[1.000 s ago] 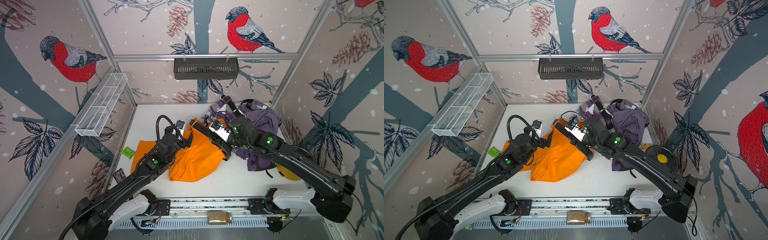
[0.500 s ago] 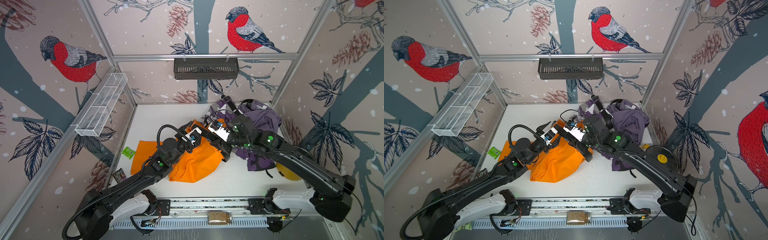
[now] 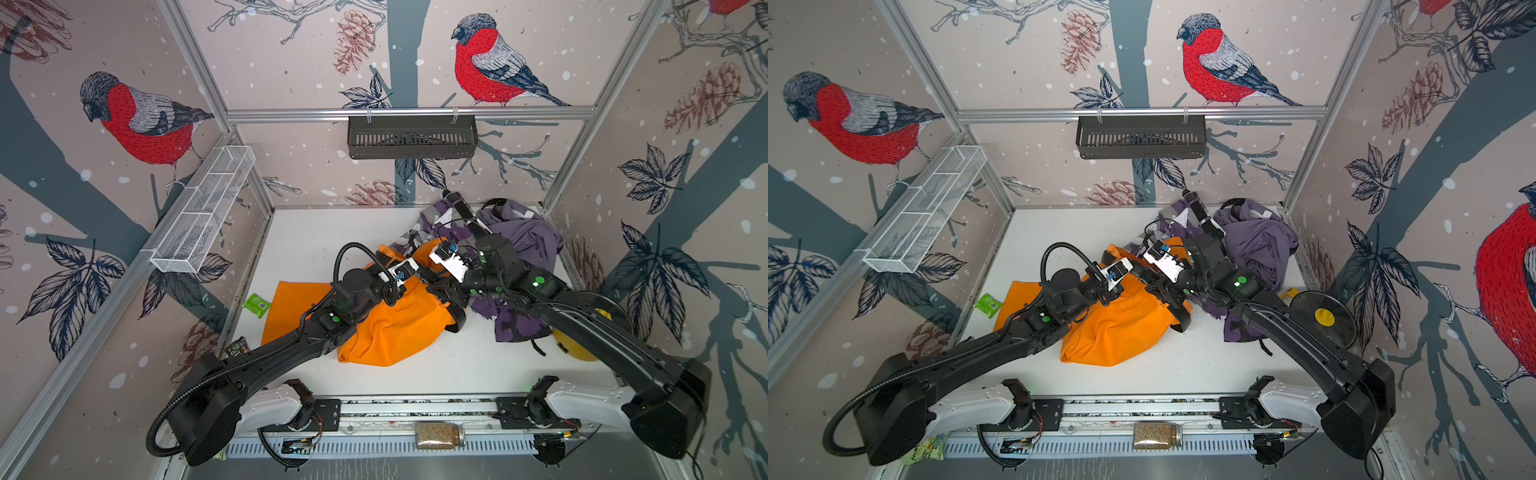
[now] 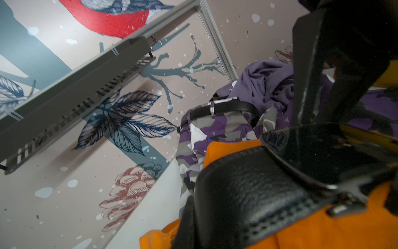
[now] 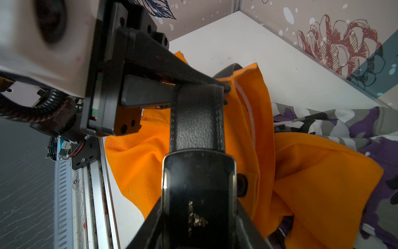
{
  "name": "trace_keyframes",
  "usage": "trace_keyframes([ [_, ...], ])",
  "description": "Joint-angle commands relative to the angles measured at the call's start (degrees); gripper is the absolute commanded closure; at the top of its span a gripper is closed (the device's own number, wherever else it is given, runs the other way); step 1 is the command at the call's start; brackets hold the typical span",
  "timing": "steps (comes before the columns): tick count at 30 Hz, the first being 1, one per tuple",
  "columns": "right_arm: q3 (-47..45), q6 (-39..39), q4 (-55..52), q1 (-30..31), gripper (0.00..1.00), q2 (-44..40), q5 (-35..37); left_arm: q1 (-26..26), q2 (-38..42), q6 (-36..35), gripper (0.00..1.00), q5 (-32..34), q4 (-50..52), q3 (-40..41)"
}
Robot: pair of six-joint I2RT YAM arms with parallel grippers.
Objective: Remove the belt from the trousers
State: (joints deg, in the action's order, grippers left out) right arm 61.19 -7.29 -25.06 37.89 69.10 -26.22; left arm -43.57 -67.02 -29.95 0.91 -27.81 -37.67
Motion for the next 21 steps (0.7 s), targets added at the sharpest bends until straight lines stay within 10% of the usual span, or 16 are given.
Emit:
trace_keyframes([
  [1, -3.8, 4.9, 0.9, -1.9, 0.96, 2.4, 4.9, -0.5, 1.4, 7.2, 0.96, 6.1, 9.5, 0.9],
  [11, -9.7, 8.1, 7.7, -2.9, 0.92, 15.3, 11.4, -4.1, -5.8, 23.2, 1.0, 11.8, 27.2, -1.7],
  [17, -14.3, 4.4, 15.5, 2.7, 0.26, 7.6, 17.0, -6.3, -3.7, 28.0, 1.0, 13.8, 25.0, 0.3],
  [21, -15.5, 3.6, 17.0, 4.5, 0.08, 5.0, 17.9, -6.8, -2.3, 30.3, 1.0, 14.5, 25.3, 1.6],
])
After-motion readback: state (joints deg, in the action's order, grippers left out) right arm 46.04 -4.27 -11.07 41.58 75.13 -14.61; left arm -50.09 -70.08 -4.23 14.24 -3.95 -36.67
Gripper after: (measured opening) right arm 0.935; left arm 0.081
